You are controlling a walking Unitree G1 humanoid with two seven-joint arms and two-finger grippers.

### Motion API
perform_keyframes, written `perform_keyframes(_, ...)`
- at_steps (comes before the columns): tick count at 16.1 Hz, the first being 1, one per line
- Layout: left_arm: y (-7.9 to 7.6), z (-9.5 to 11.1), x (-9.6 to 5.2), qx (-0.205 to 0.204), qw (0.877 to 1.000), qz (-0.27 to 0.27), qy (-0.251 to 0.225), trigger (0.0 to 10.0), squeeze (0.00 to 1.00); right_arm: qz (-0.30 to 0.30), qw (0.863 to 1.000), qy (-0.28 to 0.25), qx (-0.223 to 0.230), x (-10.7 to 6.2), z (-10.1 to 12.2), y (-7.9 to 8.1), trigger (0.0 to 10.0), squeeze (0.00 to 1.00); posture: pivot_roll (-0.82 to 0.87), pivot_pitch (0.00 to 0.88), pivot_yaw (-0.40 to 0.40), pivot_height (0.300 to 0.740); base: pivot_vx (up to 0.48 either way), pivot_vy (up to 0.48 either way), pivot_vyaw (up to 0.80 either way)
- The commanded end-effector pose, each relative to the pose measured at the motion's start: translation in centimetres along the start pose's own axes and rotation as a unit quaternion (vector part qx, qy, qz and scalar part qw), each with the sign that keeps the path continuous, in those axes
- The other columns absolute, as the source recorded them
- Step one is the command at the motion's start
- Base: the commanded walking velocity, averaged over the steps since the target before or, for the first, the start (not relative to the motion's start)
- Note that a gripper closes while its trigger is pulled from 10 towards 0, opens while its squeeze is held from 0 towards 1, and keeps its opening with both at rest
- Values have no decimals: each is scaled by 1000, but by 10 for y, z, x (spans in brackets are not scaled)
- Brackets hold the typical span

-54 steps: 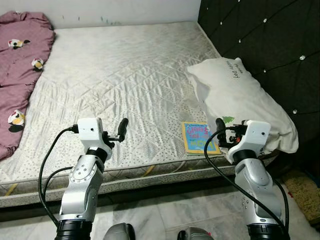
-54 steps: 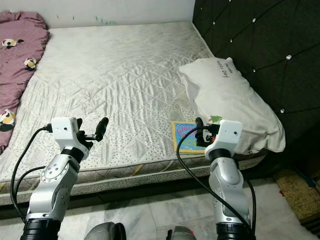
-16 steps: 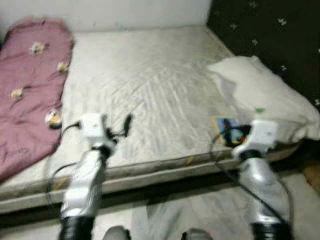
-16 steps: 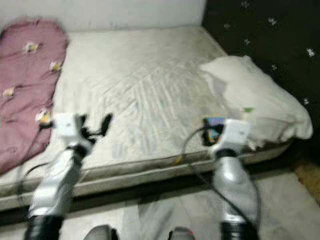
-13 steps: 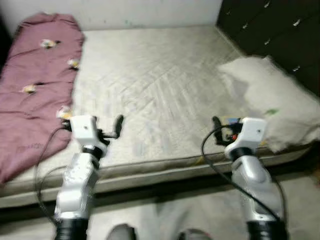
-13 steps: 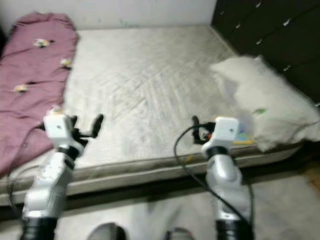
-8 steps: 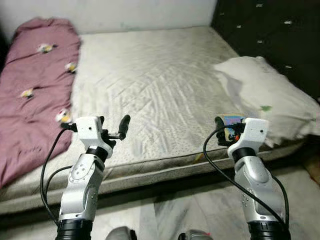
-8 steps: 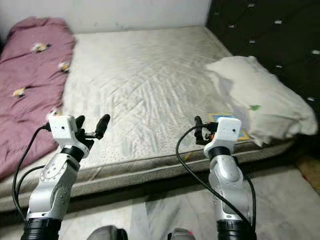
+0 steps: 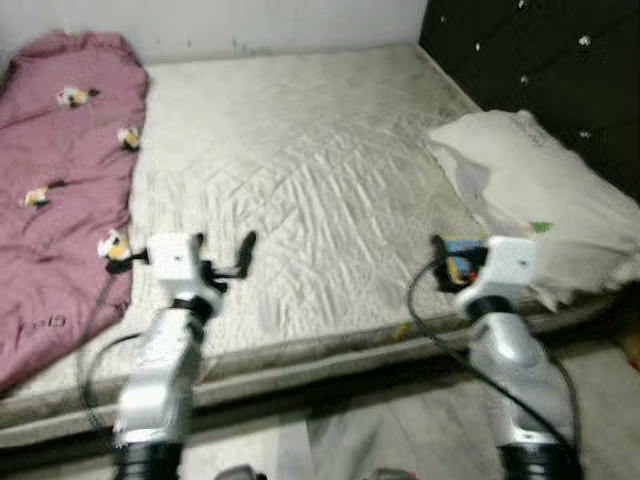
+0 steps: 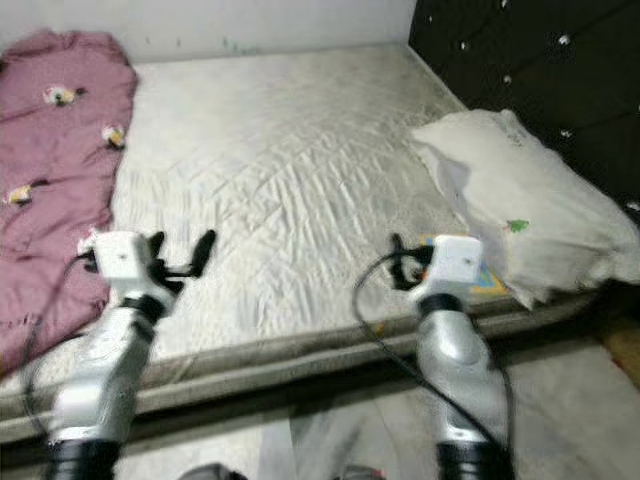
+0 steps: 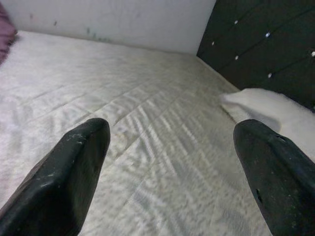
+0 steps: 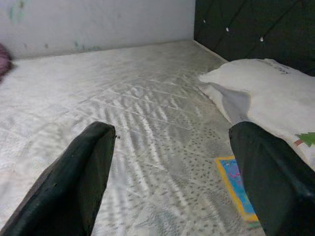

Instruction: Clean up the room

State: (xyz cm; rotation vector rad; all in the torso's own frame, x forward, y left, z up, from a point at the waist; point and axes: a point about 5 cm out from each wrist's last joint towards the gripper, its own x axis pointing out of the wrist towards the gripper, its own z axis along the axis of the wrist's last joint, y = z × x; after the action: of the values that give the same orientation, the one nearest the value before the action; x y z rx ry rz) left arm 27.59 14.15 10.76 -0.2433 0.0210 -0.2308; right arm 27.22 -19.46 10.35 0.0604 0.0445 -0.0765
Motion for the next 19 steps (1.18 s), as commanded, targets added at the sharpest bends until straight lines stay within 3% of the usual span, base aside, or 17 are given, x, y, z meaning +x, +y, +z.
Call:
perform_keyframes(1, 7, 2, -3, 7, 1000, 6, 0, 10000, 0, 9, 1000, -1, 3, 2, 1, 6, 10000, 0, -55, 35, -8, 740, 431, 0, 0)
perform_keyframes(5, 9, 1, -3, 11, 1000, 12, 5, 10000, 0, 9, 1000, 0, 3, 3, 0, 7, 10000, 0, -53, 33, -4, 740, 401, 0, 0)
perform_keyframes(7, 13, -3, -1, 28, 998, 44, 22, 10000, 0, 4, 1000, 2, 5, 2, -1, 4, 10000, 0, -53, 33, -8, 740, 0, 0, 0)
perform_keyframes(10, 13, -3, -2, 7, 999, 37, 21, 10000, 0, 3, 1000, 3, 5, 1, -2, 4, 10000, 0, -55, 35, -2, 740, 0, 426, 0)
perform_keyframes(19, 16, 1, 3, 6, 999, 45, 12, 10000, 0, 24, 1000, -15, -1, 9, 7, 12, 10000, 0, -64, 54, 11, 740, 0, 480, 0)
